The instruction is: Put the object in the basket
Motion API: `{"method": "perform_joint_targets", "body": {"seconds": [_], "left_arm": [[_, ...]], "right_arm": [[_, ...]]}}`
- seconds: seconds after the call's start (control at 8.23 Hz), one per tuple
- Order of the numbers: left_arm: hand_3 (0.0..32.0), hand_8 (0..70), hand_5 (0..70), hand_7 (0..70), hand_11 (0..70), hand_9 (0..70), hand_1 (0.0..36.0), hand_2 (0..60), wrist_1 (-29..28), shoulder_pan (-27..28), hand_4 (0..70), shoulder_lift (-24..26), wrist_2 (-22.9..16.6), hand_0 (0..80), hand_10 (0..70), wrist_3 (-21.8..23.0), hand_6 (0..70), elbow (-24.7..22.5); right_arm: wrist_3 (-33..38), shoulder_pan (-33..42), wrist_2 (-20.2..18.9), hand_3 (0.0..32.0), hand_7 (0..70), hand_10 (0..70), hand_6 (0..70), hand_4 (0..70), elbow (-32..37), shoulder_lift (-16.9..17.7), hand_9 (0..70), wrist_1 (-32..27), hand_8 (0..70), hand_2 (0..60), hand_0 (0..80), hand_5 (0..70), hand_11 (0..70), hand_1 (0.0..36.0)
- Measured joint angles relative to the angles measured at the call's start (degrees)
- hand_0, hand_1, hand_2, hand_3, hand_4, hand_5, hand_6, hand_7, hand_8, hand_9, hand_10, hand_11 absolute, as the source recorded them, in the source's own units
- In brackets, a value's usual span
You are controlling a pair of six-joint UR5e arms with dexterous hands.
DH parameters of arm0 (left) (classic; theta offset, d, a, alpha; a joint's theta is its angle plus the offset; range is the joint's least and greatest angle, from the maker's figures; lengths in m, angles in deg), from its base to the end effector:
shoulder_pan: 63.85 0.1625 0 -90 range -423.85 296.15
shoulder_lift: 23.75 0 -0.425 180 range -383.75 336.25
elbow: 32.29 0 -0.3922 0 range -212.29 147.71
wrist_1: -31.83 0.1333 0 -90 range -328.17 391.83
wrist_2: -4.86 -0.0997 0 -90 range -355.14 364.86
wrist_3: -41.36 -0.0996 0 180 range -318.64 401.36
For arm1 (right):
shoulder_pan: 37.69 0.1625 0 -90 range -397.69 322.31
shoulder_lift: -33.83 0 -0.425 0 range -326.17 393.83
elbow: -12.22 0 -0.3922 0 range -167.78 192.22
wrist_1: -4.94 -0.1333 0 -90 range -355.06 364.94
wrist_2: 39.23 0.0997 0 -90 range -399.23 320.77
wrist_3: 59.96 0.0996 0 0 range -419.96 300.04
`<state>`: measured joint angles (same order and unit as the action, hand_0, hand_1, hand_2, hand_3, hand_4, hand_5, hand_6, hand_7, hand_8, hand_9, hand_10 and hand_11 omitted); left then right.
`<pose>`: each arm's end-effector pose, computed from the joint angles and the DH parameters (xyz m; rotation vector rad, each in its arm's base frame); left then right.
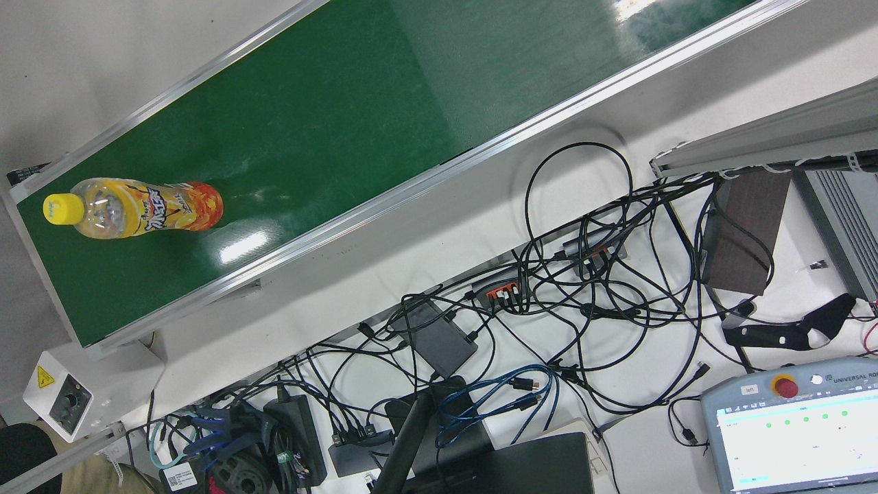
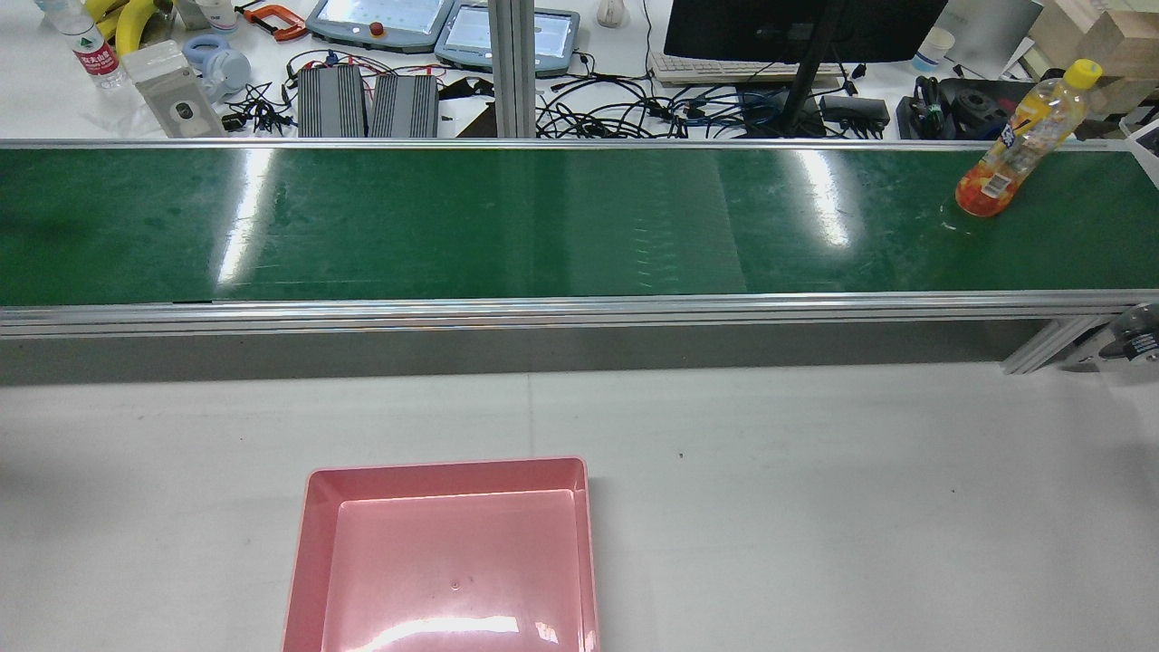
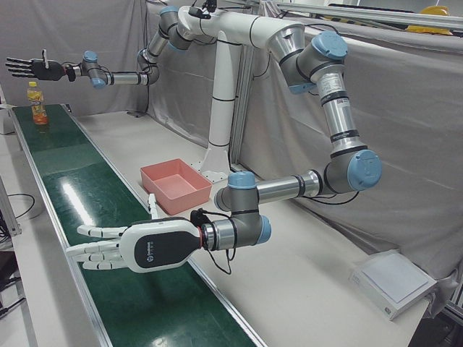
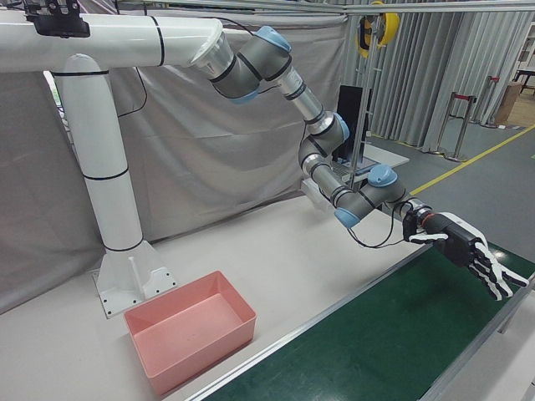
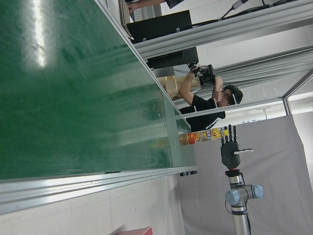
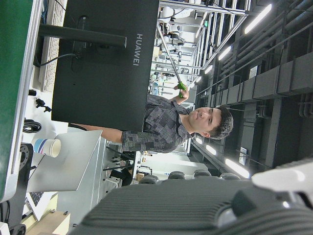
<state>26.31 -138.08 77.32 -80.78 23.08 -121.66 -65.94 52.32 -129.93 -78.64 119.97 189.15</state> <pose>0.0248 -0.6063 0.5771 0.1162 2.2939 -1.6810 0.1322 -0.5199 0.6531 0.1005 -2.1726 2.1520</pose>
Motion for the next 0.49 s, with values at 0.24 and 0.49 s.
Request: {"method": "perform_joint_targets", "body": {"seconds": [0.24, 0.49], "left_arm": [[0.0, 5.6, 15.6, 0.0, 11.4, 8.5, 6.7, 0.0, -0.1, -0.1, 15.5, 0.0, 0.0, 48.8, 7.2, 0.0, 0.0, 0.0], [0.0, 6.3, 15.7, 0.0, 12.1, 10.3, 6.9, 0.0, -0.2, -0.2, 16.7, 0.0, 0.0, 49.2, 7.7, 0.0, 0.0, -0.4]], "right_arm": [[0.0, 0.0, 0.0, 0.0, 0.0, 0.0, 0.0, 0.0, 0.0, 0.0, 0.0, 0.0, 0.0, 0.0, 0.0, 0.0, 0.0, 0.0], [0.0, 0.0, 0.0, 0.0, 0.0, 0.0, 0.0, 0.0, 0.0, 0.0, 0.0, 0.0, 0.0, 0.0, 0.0, 0.0, 0.0, 0.0]]}}
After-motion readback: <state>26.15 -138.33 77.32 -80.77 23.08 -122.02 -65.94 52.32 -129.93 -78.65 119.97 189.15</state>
